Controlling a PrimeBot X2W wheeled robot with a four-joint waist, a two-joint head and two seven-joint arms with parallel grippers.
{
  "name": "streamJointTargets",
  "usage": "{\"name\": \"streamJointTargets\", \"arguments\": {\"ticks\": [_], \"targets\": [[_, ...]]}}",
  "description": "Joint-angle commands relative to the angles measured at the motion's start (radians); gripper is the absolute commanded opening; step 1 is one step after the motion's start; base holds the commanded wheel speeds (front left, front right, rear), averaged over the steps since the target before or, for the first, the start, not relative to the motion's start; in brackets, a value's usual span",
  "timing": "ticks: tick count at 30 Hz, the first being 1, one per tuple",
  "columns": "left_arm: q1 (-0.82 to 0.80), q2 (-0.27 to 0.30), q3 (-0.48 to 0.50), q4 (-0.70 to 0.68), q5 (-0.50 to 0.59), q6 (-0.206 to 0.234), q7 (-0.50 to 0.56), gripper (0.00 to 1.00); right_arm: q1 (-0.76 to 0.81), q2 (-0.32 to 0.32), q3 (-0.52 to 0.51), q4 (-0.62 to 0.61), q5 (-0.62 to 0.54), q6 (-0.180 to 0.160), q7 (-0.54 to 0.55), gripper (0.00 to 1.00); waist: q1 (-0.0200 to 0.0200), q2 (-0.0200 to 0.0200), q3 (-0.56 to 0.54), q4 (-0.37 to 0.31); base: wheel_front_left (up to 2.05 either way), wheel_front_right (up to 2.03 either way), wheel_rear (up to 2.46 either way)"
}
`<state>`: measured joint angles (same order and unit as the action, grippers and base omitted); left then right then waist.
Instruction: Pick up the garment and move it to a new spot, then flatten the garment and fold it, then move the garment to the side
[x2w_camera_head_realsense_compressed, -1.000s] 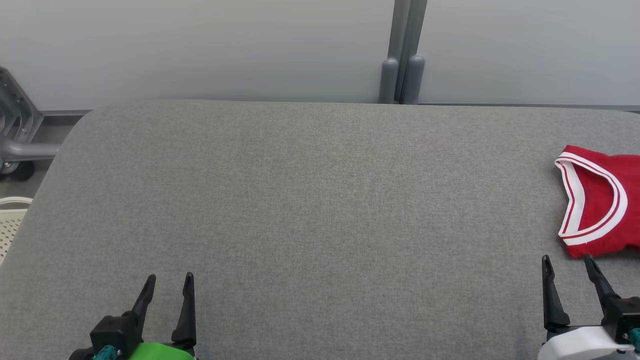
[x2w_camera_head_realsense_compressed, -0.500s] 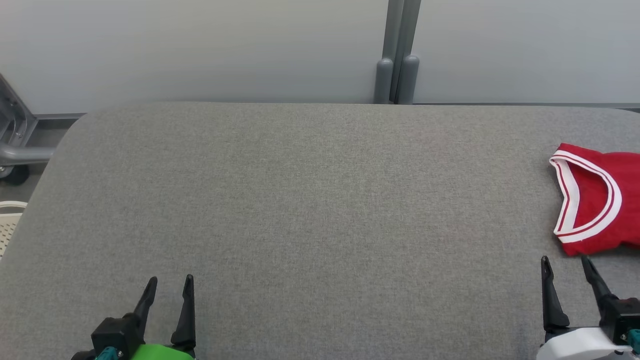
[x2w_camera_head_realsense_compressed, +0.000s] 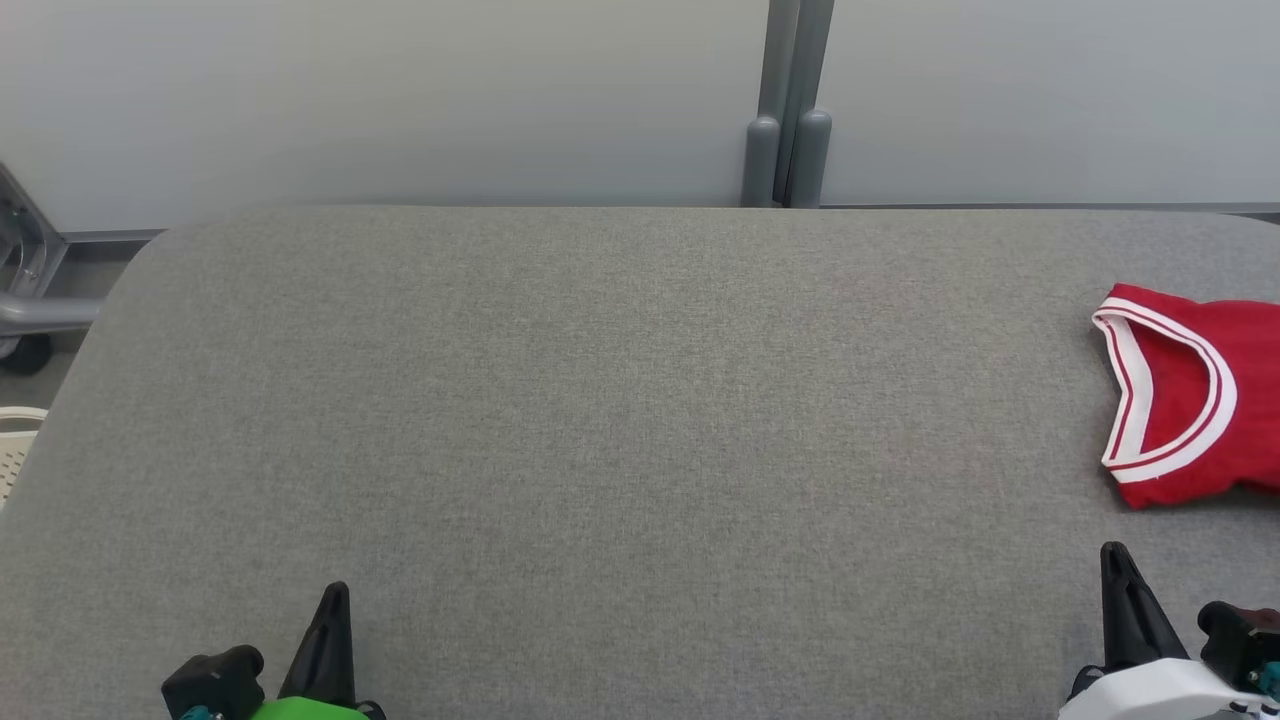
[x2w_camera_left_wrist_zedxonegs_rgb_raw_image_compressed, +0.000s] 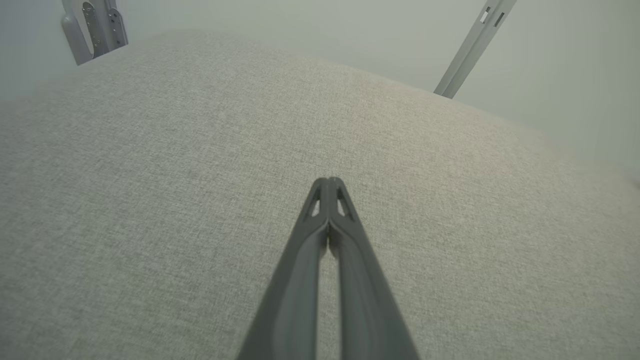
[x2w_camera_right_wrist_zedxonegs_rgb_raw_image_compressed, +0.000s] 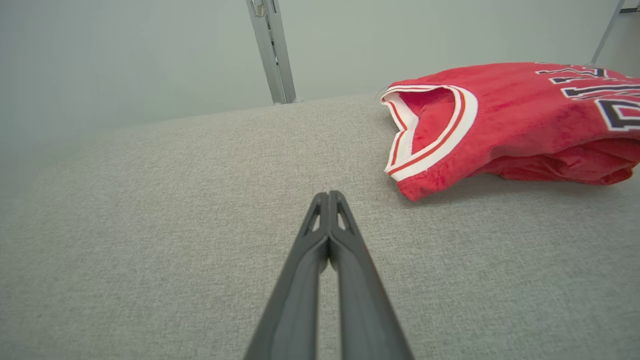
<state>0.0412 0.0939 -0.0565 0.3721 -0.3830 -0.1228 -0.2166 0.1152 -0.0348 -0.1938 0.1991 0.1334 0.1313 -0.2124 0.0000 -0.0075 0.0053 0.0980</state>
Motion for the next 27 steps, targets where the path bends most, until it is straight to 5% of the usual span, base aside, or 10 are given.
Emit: {"name": "streamJointTargets", "arguments": {"ticks": [1, 27], "targets": [[-0.026, 0.002, 0.013, -0.020, -0.047, -0.001, 0.009, 0.00, -0.030, -0.007, 0.002, -0.011, 0.058, 0.000, 0.010, 0.00, 0.0000, 0.0005, 0.000, -0.001, 0.00, 0.00, 0.00], [-0.077, -0.013, 0.066, -0.054, -0.452, -0.004, 0.117, 0.00, -0.102, -0.011, 0.030, 0.009, 0.546, 0.000, 0.117, 0.00, 0.0000, 0.0021, 0.000, -0.024, 0.00, 0.00, 0.00]]}}
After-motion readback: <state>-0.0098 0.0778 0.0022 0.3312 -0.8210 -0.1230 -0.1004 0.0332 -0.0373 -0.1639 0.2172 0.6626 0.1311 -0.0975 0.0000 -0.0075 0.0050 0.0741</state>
